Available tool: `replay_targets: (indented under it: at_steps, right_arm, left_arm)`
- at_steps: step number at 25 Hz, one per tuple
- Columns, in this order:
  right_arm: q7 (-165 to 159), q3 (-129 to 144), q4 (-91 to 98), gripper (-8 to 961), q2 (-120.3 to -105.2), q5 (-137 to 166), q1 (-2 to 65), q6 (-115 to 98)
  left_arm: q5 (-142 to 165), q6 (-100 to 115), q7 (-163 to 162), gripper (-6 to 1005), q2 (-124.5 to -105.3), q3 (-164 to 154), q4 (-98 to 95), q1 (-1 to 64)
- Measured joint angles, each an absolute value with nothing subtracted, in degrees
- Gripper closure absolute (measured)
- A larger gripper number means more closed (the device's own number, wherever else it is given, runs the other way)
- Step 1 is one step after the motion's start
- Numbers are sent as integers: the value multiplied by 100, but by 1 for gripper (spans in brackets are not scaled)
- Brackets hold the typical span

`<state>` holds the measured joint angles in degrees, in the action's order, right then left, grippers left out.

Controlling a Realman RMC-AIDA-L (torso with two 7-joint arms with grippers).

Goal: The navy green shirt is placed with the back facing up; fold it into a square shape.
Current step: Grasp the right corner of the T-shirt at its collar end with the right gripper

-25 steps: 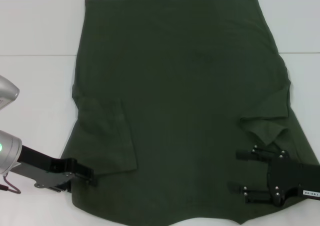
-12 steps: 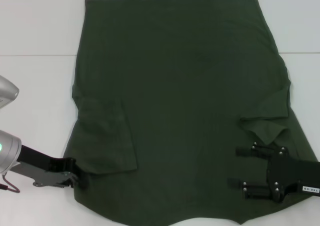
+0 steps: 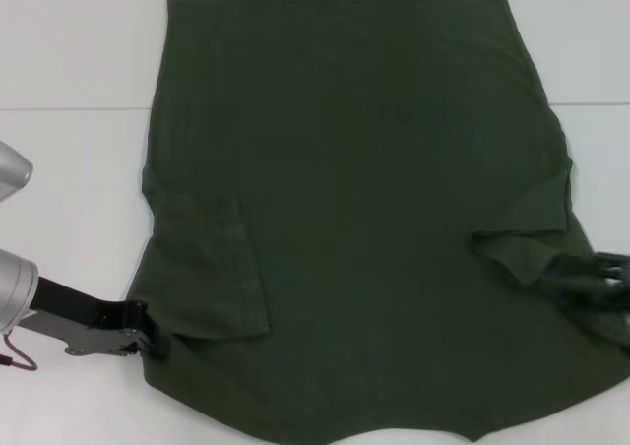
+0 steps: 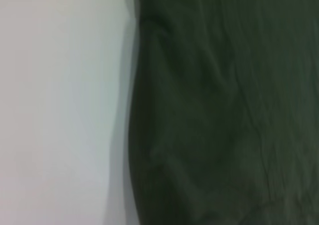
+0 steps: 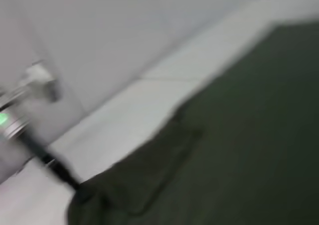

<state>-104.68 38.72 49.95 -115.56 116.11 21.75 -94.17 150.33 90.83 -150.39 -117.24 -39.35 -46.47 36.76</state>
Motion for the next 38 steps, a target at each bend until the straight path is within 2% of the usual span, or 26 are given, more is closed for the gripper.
replay_targets:
  at_steps: [2,5,7,11,16,21,38]
  right_arm:
    - [-11474,3845,5179,84,-11306,11862,2239,-9493]
    - [-13120,3834,5234,85,-10842,12504,2454,-9564]
    - [-14006,3672,5128,85,-10586,13298,2759,-9693]
    - [-14145,3488,5175,87,-10586,14110,3074,-9873]
    - [-14214,3493,5028,89,-10722,15184,3499,-9829]
    - [-14205,3610,4917,89,-10840,15323,3542,-9554]
    - [-13926,3904,4614,93,-11022,15346,3493,-9188]
  left_arm:
    - [15031,9093,-14973,962,-11717,-3933,-4647,3682]
    - [15029,9115,-14853,962,-11691,-3932,-4647,3705]
    - [15027,9111,-14796,962,-11681,-3930,-4649,3729]
    - [15025,9064,-14774,961,-11679,-3937,-4651,3757]
    - [15022,9057,-14746,961,-11675,-3957,-4649,3788]
    - [15020,9057,-14722,960,-11672,-3934,-4649,3794]
    - [15020,9026,-14701,958,-11687,-3946,-4649,3785]
